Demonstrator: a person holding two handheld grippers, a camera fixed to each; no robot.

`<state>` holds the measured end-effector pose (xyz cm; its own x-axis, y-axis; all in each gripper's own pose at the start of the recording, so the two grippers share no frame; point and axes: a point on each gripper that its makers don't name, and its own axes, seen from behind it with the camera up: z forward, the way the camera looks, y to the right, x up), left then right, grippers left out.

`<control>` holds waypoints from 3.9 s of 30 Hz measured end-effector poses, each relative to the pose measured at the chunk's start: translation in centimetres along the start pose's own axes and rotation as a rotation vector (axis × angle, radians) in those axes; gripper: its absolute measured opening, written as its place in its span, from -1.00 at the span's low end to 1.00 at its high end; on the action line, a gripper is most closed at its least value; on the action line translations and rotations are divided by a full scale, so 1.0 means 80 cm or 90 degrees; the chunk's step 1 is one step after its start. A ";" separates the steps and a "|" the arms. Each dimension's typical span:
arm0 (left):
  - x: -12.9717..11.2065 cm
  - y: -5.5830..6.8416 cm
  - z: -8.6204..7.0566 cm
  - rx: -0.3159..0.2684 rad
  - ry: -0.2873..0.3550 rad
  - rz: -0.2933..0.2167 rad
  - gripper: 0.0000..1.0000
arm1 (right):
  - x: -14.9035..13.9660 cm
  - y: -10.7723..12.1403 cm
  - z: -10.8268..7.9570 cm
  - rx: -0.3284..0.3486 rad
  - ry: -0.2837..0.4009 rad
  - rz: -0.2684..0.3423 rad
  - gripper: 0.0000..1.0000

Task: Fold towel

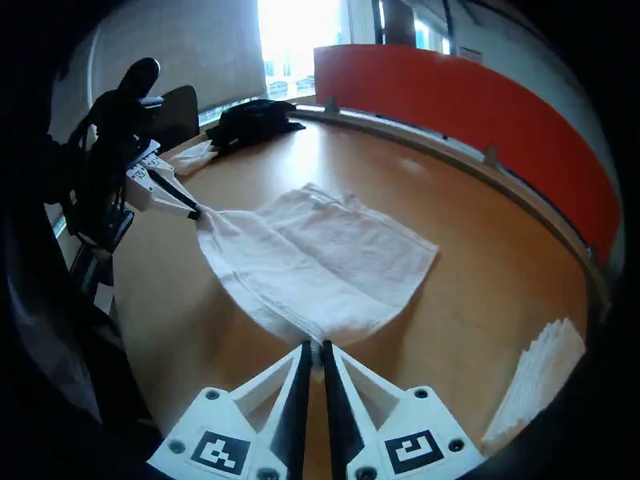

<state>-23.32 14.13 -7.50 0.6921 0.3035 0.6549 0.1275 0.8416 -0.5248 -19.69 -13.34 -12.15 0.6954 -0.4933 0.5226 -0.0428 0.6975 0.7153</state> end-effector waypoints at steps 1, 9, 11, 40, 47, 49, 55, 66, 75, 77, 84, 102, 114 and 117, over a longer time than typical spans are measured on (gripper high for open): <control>0.001 0.001 -0.003 -0.001 0.000 -0.003 -0.81 | 0.003 -0.001 -0.003 0.001 0.001 0.000 -0.77; 0.018 0.007 -0.029 -0.009 0.009 -0.012 -0.81 | 0.024 -0.009 -0.030 0.009 0.013 0.009 -0.77; 0.022 0.008 -0.034 -0.011 0.012 -0.014 -0.81 | 0.027 -0.011 -0.036 0.011 0.013 0.008 -0.77; 0.032 0.022 -0.061 -0.028 0.019 -0.035 -0.81 | 0.036 -0.018 -0.057 0.017 0.011 0.011 -0.77; 0.035 0.017 -0.051 -0.029 0.020 -0.051 -0.81 | 0.034 -0.011 -0.046 0.018 0.002 0.009 -0.78; 0.038 0.015 -0.047 -0.028 0.020 -0.052 -0.81 | 0.033 -0.007 -0.043 0.017 -0.002 0.008 -0.77; 0.046 0.006 -0.032 -0.027 0.018 -0.062 -0.81 | 0.036 0.012 -0.032 0.010 -0.010 0.005 -0.78; 0.065 -0.019 0.005 -0.012 0.008 -0.090 -0.81 | 0.044 0.050 -0.003 -0.005 -0.022 0.017 -0.77; 0.075 -0.036 0.035 -0.006 -0.004 -0.098 -0.81 | 0.043 0.078 0.019 -0.012 -0.038 0.031 -0.78; 0.075 -0.038 0.040 -0.006 -0.006 -0.099 -0.81 | 0.041 0.080 0.023 -0.012 -0.041 0.034 -0.78; 0.071 -0.042 0.057 -0.004 -0.012 -0.094 -0.81 | 0.031 0.087 0.035 -0.013 -0.053 0.046 -0.77; 0.074 -0.077 0.111 0.046 -0.018 -0.087 -0.72 | 0.027 0.127 0.077 -0.066 -0.067 0.079 -0.49; 0.074 -0.090 0.115 0.072 -0.024 -0.077 -0.10 | 0.028 0.152 0.083 -0.106 -0.070 0.073 -0.04; 0.074 -0.091 0.114 0.069 -0.023 -0.082 0.20 | 0.028 0.157 0.082 -0.116 -0.070 0.072 -0.02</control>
<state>-26.63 13.87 5.21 0.6481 0.2043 0.7336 0.1345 0.9175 -0.3743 -23.37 -9.12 1.08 0.6111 -0.4534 0.6489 0.0218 0.8290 0.5588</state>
